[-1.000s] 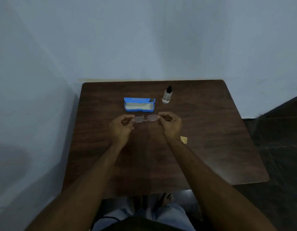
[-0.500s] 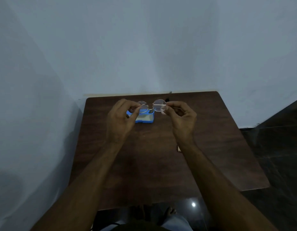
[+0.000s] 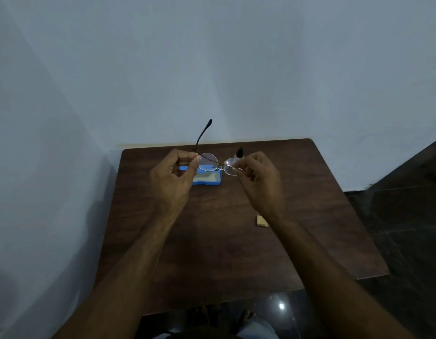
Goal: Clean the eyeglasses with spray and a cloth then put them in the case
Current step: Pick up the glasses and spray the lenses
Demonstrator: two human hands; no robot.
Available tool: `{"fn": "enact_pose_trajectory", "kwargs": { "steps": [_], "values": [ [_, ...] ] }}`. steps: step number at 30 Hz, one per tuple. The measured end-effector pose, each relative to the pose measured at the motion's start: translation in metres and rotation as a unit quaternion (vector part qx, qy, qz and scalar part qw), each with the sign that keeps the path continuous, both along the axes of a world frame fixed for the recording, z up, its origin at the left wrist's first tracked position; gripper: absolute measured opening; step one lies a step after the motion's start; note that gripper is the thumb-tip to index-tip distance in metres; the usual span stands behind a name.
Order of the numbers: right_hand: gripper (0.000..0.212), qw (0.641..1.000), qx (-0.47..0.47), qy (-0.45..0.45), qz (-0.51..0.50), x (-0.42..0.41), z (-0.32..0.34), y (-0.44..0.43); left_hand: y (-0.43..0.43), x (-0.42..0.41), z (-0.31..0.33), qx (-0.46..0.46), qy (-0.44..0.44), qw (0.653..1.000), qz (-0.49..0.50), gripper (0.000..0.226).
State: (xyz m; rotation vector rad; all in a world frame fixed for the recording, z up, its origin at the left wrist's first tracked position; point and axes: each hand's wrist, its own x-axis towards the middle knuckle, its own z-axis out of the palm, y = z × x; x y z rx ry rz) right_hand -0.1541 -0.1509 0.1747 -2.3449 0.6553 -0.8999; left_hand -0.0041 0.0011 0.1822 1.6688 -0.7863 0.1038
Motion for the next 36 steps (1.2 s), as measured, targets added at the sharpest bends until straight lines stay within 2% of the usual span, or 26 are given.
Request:
{"fn": "enact_pose_trajectory", "kwargs": {
  "steps": [3, 8, 15, 20, 22, 24, 27, 32, 34, 36],
  "values": [
    [0.010, 1.000, -0.003, -0.008, 0.018, 0.002, 0.004, 0.002, 0.003, 0.004, 0.004, -0.013, 0.011, 1.000, -0.006, 0.016],
    [0.009, 0.994, 0.050, -0.099, 0.013, 0.010, 0.013, 0.006, 0.005, 0.009, 0.013, -0.049, 0.035, 0.998, -0.006, 0.012],
    [0.006, 0.955, 0.210, -0.205, 0.045, 0.009, 0.033, 0.009, 0.011, 0.032, 0.022, -0.055, 0.084, 0.995, -0.020, 0.016],
    [0.003, 0.939, 0.262, -0.211, 0.078, 0.006, 0.052, 0.008, 0.009, 0.037, 0.033, -0.065, 0.179, 0.980, -0.055, 0.015],
    [0.013, 0.925, 0.305, -0.213, 0.082, 0.007, 0.059, 0.007, 0.008, 0.039, 0.035, -0.085, 0.232, 0.966, -0.079, 0.022],
    [0.027, 0.901, 0.366, -0.218, 0.080, 0.010, 0.066, 0.006, 0.007, 0.041, 0.036, -0.095, 0.285, 0.949, -0.092, 0.028],
    [0.037, 0.854, 0.458, -0.236, 0.070, 0.017, 0.076, 0.008, 0.008, 0.042, 0.036, -0.117, 0.378, 0.907, -0.143, 0.021],
    [0.024, 0.752, 0.605, -0.261, 0.025, 0.025, 0.084, 0.002, 0.016, 0.039, 0.030, -0.149, 0.460, 0.842, -0.238, 0.021],
    [0.014, 0.699, 0.664, -0.267, 0.003, 0.028, 0.081, -0.002, 0.020, 0.036, 0.028, -0.148, 0.463, 0.834, -0.260, 0.028],
    [0.009, 0.652, 0.711, -0.263, -0.007, 0.029, 0.077, -0.005, 0.023, 0.034, 0.027, -0.138, 0.448, 0.844, -0.260, 0.033]
  ]
}}
